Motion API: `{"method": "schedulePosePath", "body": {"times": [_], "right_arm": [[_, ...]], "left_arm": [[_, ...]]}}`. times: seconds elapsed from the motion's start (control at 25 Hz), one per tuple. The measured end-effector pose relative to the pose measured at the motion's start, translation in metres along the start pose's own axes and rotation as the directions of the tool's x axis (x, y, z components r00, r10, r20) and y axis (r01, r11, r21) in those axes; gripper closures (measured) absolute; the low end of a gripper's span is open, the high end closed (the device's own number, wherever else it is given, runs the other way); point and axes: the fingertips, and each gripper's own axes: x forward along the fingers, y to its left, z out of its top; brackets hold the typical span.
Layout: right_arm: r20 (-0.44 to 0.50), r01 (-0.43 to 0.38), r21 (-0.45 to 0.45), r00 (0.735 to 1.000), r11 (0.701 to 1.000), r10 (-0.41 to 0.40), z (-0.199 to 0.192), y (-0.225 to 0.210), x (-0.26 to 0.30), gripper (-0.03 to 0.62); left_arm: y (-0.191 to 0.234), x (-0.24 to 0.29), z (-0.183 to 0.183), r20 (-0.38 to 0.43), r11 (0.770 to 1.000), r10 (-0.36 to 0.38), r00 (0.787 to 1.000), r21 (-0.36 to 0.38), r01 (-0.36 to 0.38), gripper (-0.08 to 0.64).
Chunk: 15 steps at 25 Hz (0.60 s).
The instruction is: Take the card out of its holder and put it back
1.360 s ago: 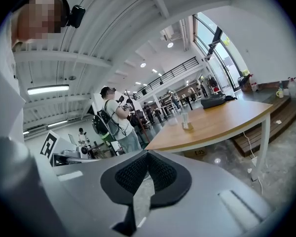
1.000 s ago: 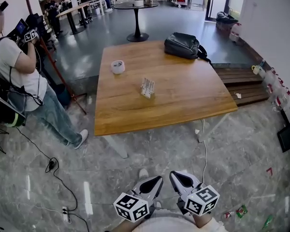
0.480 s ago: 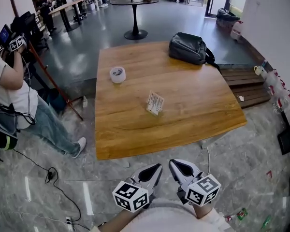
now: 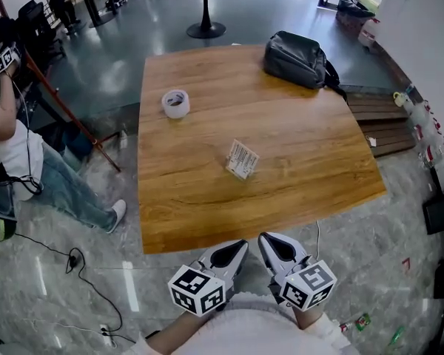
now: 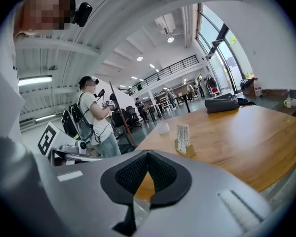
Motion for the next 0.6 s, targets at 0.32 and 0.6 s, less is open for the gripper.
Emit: {"method": "schedulePosePath", "body": {"times": [0.32, 0.6], "right_arm": [[-0.046, -0.051, -0.011, 0.998, 0.999, 0.051, 0.038, -0.050, 0.047, 0.595], [-0.112, -0.144, -0.049, 0.984, 0.988, 0.138, 0.068, -0.086, 0.094, 0.595]], "left_arm": [[0.035, 0.041, 0.041, 0.059, 0.997, 0.073, 0.996, -0.026, -0.071, 0.552], [0.070, 0.083, 0.077, 0.108, 0.986, 0.158, 0.981, -0.062, -0.152, 0.551]]}}
